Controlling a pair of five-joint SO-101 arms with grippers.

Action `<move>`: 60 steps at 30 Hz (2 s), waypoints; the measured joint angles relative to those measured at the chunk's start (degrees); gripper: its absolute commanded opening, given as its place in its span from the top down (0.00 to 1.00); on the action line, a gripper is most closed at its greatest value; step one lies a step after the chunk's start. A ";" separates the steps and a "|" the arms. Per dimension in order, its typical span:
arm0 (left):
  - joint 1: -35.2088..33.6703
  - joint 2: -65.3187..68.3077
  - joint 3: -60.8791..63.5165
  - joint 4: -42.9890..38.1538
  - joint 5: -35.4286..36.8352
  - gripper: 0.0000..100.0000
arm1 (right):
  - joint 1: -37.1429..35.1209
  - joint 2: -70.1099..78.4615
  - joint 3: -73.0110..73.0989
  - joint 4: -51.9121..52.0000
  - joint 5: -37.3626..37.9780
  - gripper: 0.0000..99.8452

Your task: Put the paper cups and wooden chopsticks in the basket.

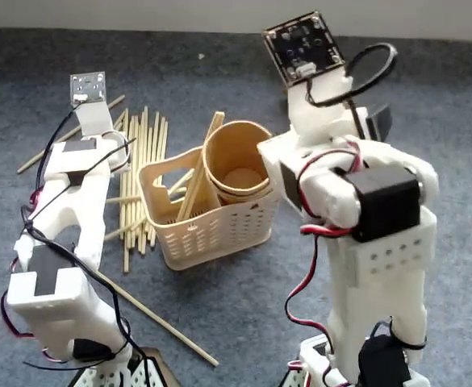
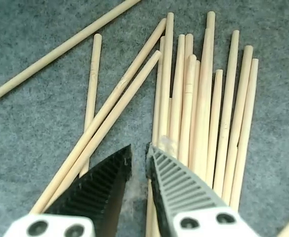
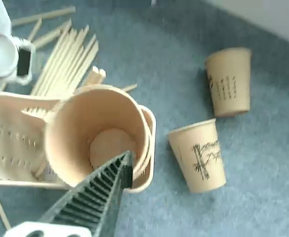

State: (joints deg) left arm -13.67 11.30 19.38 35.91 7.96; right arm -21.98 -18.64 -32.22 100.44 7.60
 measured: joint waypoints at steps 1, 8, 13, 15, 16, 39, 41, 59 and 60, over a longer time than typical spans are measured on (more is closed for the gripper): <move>0.00 0.00 0.00 0.00 0.00 0.91 | 0.53 0.00 -2.46 0.00 0.09 0.46; 0.00 0.00 0.00 0.00 0.00 0.91 | 16.09 0.44 -1.93 -0.09 0.09 0.46; 0.00 0.00 0.00 0.00 0.00 0.91 | 28.13 7.74 16.70 -8.97 0.18 0.46; 0.00 0.00 0.00 0.00 0.00 0.91 | 29.80 12.22 24.44 -13.98 0.18 0.46; 0.00 0.00 0.00 0.00 0.00 0.91 | 30.07 14.42 27.60 -16.44 0.18 0.46; 0.00 0.00 0.00 0.00 0.00 0.91 | 31.21 35.08 31.12 -25.41 0.62 0.46; 0.00 0.00 0.00 0.00 0.00 0.91 | 32.44 35.25 31.65 -25.41 2.73 0.46; 0.00 0.00 0.00 0.00 0.00 0.91 | 44.92 35.69 35.87 -20.40 11.34 0.46; 0.00 0.00 0.00 0.00 0.00 0.91 | 45.36 35.69 35.87 -19.60 11.96 0.46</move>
State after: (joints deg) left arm -13.67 11.30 19.38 35.91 7.96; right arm 23.38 17.05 3.65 80.84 19.56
